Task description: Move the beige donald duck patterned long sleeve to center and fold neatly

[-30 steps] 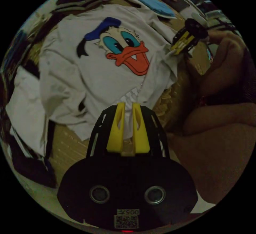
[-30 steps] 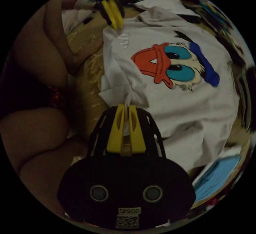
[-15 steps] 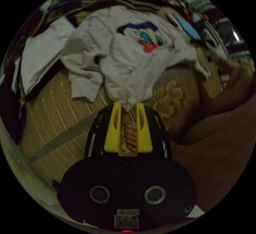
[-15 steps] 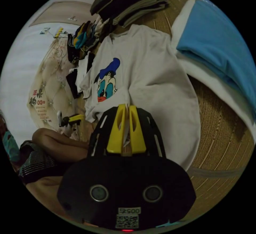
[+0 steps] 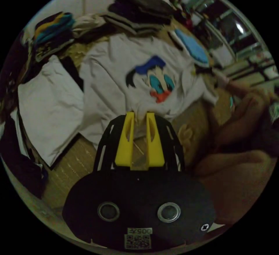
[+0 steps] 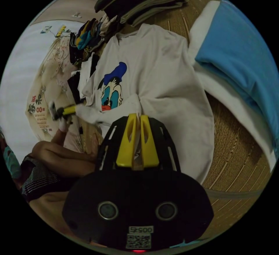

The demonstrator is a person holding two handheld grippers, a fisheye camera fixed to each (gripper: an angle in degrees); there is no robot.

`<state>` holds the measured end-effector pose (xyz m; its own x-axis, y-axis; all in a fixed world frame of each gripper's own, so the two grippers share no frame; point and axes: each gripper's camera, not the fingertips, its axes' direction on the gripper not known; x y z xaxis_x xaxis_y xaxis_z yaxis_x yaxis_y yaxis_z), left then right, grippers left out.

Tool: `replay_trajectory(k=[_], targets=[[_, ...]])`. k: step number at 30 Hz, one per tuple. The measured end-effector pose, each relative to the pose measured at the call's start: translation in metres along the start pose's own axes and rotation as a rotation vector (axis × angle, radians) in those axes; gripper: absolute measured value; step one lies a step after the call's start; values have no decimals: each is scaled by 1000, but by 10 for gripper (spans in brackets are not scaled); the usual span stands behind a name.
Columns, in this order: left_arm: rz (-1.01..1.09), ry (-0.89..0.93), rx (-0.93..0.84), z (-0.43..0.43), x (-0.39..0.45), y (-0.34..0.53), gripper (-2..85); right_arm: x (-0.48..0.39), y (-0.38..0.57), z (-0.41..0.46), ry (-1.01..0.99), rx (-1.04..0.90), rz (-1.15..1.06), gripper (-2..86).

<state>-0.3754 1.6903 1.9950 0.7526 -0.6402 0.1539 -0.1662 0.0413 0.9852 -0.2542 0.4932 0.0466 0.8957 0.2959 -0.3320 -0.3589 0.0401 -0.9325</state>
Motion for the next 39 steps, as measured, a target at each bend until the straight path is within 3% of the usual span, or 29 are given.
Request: replay_trajectory(k=[2,6,10,16,21,24,26,29,33,39], targets=[[-118,53,98,-22,-38,-4,74,5,-4,2,-7,4,9,-16],[-162,-32,164,-34,-61,6,64,15,-14,6,-21,12,21,-16],[-38,-85,107,-13,-52,12,96,22,-24,12,-39,8,24,-16],[86,-345,-36,28,-50,-33,150,28,-41,23,-43,-7,23,-16],[78,-276,-231,59,-82,-58,49,29,-49,29,-65,-9,8,-16],[63,-197,-148,41,-90,-48,43,25,-51,26,-147,6,-48,-16],[66,-46,-51,14,-98,-28,41,21,-51,22,-244,4,-109,-16],[50,102,-14,-14,-110,7,41,3,-47,19,-382,-69,-243,-16],[-20,135,-85,-26,-116,58,40,-34,-30,47,-475,-316,-417,-16],[-179,198,-278,19,-119,118,44,-64,7,135,-334,-714,-541,-12]])
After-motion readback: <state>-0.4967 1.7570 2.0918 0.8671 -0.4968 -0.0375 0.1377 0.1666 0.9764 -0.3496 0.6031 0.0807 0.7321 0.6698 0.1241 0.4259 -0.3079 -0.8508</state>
